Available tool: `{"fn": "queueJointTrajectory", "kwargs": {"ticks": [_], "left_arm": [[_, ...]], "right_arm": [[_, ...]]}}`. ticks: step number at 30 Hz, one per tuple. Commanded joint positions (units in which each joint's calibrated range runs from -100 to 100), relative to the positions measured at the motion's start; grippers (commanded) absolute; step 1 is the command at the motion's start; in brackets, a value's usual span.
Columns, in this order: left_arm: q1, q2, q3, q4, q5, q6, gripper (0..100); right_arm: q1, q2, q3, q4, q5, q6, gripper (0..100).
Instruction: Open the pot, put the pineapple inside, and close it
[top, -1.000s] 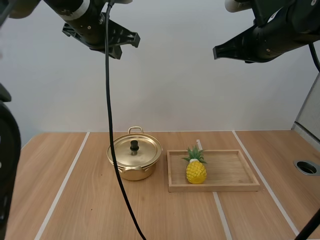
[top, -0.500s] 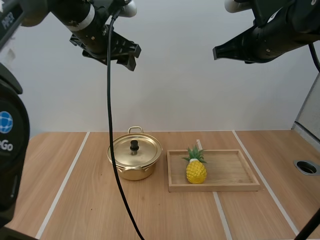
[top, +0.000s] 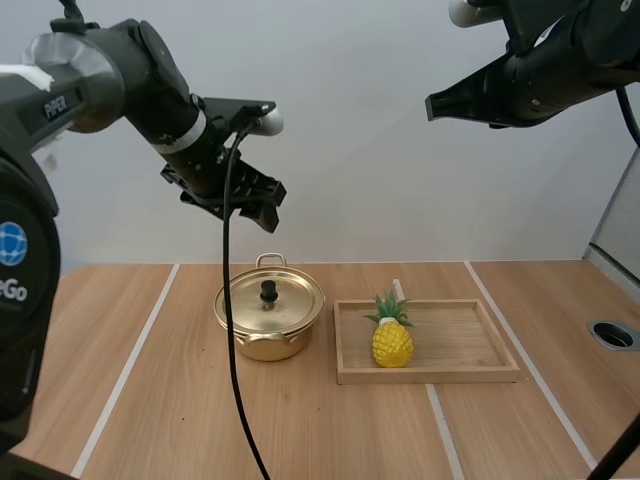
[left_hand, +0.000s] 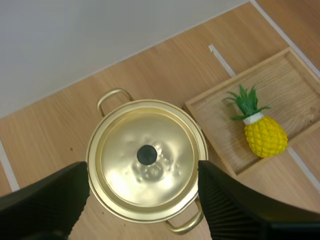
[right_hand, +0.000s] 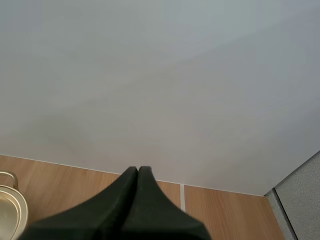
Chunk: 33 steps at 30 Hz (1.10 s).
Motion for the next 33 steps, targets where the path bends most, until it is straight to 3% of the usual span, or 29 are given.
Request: {"fn": "queueJointTrajectory", "kwargs": {"ticks": [1, 20, 33], "left_arm": [[-0.19, 0.02, 2.96, -1.63, -3.22, 0.93, 100], [-0.19, 0.31, 14.64, -7.81, -20.87, 6.81, 100], [-0.19, 8.86, 14.64, -8.58, -20.87, 7.4, 100]], "right_arm": [[-0.23, -0.35, 0.14, -0.02, 0.16, -0.45, 0], [-0.23, -0.35, 0.14, 3.89, 3.39, -0.45, 0], [-0.23, -0.35, 0.14, 3.55, 3.39, -0.45, 0]]}}
